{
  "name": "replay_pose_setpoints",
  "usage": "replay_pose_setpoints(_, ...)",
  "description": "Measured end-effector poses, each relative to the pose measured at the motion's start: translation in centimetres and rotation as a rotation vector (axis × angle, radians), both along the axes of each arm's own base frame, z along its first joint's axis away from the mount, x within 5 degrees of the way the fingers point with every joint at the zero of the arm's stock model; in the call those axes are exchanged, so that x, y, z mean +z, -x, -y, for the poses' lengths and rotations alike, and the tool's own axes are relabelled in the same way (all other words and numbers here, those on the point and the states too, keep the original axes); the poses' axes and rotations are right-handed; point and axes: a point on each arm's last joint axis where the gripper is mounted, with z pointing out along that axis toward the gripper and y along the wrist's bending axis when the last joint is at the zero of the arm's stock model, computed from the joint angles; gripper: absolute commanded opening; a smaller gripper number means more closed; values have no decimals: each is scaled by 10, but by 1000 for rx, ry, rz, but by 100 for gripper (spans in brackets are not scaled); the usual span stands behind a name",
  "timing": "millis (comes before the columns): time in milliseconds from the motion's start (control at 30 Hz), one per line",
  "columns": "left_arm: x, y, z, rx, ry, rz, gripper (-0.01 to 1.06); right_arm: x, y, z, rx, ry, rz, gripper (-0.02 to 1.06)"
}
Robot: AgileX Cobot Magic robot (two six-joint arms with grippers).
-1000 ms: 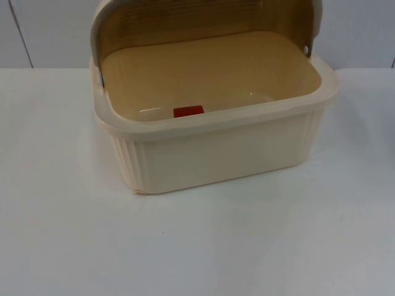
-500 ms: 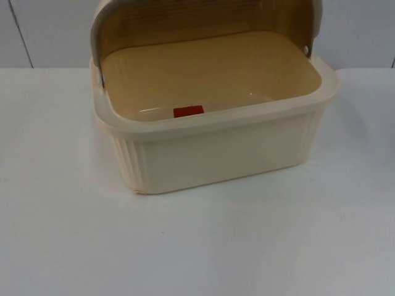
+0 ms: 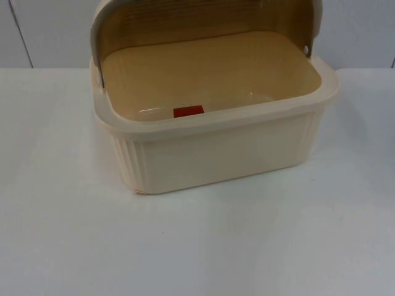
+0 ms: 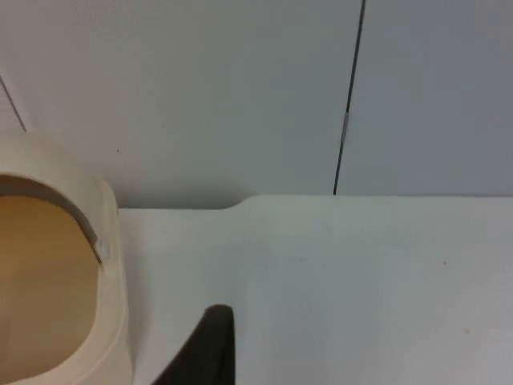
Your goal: Open the box lid with the left hand, place the block into the box with the right hand, then close the box lid with the left hand.
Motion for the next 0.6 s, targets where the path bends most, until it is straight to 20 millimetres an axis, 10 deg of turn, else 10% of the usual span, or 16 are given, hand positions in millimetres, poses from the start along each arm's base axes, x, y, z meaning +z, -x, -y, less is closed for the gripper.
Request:
replay_pose_setpoints(267,-24,-52,14,-16,56,-29,104,7,11,-4,12,33,31,105)
replay_pose_setpoints(600,4,-100,29,-103,31,-9,104,7,11,-4,8,32,33,105)
